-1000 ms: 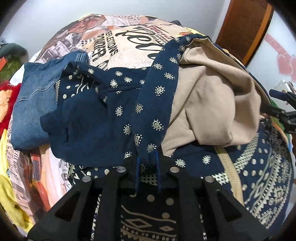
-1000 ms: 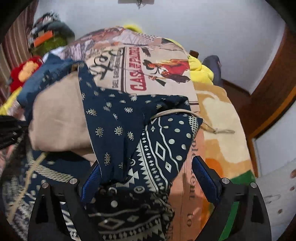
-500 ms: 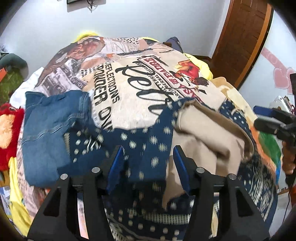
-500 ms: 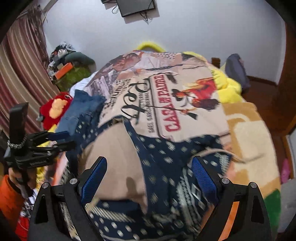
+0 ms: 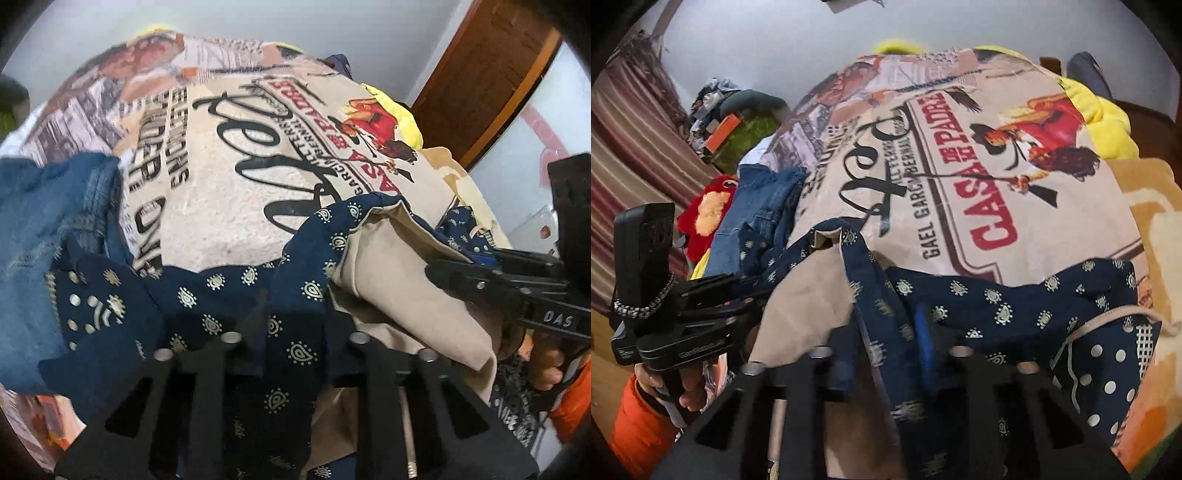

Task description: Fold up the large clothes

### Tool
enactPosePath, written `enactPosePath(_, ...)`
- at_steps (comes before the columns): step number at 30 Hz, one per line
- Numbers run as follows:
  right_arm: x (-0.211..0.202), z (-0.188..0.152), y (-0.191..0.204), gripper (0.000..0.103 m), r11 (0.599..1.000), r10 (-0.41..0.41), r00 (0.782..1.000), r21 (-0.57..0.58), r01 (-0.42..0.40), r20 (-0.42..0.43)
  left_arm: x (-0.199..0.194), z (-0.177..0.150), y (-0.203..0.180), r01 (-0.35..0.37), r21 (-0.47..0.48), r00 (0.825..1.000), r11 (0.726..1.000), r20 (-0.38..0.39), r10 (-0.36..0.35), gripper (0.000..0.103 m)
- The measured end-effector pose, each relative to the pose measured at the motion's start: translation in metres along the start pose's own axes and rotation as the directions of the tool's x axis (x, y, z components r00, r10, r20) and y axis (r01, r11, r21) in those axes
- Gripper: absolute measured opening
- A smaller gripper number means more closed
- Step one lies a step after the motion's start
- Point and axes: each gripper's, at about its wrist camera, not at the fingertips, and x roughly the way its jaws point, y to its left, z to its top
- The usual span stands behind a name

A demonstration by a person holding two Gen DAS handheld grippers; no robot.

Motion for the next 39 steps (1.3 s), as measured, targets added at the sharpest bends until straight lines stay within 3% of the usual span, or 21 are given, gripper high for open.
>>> enactPosePath(3,-0.013,-0.003,0.008,0.013,1.0,0.005,0.999,-0.027,-0.004,0.033,-0.019,-0.002,-0.01,-0.027,0.048,0.999,0.999,0.046,0.025,0.011)
enactPosePath(7,-0.041,-0.012,0.02,0.013,0.998,0.016,0.998,-0.054,-0.013,0.059,-0.061,-0.013,-0.029,-0.004,0.108,0.994,0.994,0.111,-0.008,0.011)
enactPosePath(16,-0.104,-0.068,0.063,0.014,0.98,-0.023,0.996,-0.195,0.039,0.082,-0.115,-0.072,-0.057,0.02,0.186,0.993,0.982,0.109,-0.041,0.013)
enactPosePath(22,-0.119,-0.12,0.076,0.014,0.964,-0.07,0.997,-0.254,0.078,0.039,-0.117,-0.112,-0.063,0.004,0.195,0.998,0.981,0.056,-0.015,0.029)
enactPosePath(27,-0.12,-0.155,0.07,0.014,0.969,-0.107,0.994,-0.225,0.102,-0.006,-0.116,-0.148,-0.062,-0.006,0.184,1.0,0.983,0.027,0.001,0.043)
enactPosePath(32,-0.126,-0.182,0.058,0.014,0.971,-0.14,0.99,-0.199,0.134,-0.016,-0.107,-0.179,-0.054,-0.032,0.158,0.999,0.987,-0.017,0.035,0.05)
enactPosePath(39,-0.137,-0.208,0.053,0.014,0.959,-0.188,0.982,-0.219,0.178,-0.025,-0.095,-0.21,-0.022,-0.113,0.069,0.991,0.991,-0.07,0.117,0.051)
